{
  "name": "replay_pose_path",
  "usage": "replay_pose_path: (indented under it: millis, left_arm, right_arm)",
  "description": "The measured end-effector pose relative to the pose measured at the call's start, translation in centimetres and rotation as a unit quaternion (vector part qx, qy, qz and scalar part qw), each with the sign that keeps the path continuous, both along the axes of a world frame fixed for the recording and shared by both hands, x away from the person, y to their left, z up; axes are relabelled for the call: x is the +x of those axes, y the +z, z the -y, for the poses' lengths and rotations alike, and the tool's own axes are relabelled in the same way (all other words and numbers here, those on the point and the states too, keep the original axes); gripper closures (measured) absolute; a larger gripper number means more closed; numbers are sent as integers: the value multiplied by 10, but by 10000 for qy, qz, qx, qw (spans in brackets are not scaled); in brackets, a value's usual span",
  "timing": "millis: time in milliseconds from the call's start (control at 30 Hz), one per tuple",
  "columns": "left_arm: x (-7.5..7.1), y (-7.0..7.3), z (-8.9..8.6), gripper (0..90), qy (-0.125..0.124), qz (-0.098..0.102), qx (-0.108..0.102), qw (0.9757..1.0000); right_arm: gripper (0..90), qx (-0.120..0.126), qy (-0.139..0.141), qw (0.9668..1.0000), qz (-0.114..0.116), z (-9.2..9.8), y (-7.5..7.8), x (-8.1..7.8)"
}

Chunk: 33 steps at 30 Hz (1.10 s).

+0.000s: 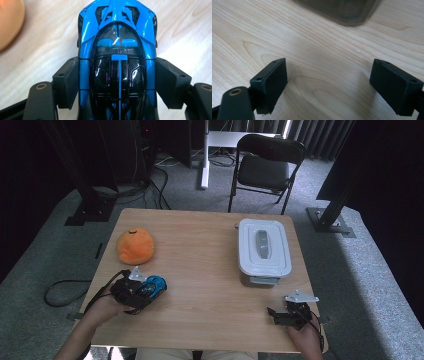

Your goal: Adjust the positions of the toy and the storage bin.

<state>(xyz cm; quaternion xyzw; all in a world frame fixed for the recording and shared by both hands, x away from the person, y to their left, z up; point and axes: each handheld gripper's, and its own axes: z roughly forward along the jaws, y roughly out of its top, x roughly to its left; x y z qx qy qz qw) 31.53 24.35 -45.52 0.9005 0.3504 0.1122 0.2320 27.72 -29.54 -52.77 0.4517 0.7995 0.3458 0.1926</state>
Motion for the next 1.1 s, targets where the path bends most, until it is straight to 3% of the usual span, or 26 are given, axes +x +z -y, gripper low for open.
replay_pose_path:
  millis: [133, 333, 467, 667, 833, 867, 1000, 1100]
  left_arm:
    - [-10, -8, -8, 287, -46, -63, 145, 9999]
    - [-26, -15, -15, 287, -74, -150, 173, 9997]
    - [-32, -22, -18, 287, -76, -251, 145, 9995]
    - [-36, -32, -18, 286, -137, -304, 298, 9990]
    - [-36, -36, -19, 286, -163, -272, 189, 9993]
    - [-35, -38, -20, 285, -145, -267, 63, 9995]
    - [-34, -39, -21, 283, -135, -223, -76, 9996]
    - [-34, -39, -20, 281, -104, -236, -56, 9997]
  right_arm:
    - [141, -1, -6, 10000, 1, 0, 0, 0]
    - [141, 1, -22, 10000, -2, 0, 0, 0]
    - [141, -2, -27, 10000, -1, 0, 0, 0]
    - [140, -3, -29, 10000, 3, 0, 0, 0]
    - [141, -4, -32, 10000, 3, 0, 0, 0]
    - [141, -5, -31, 10000, 4, 0, 0, 0]
    - [140, -5, -33, 10000, 2, 0, 0, 0]
    - [140, -1, -37, 10000, 2, 0, 0, 0]
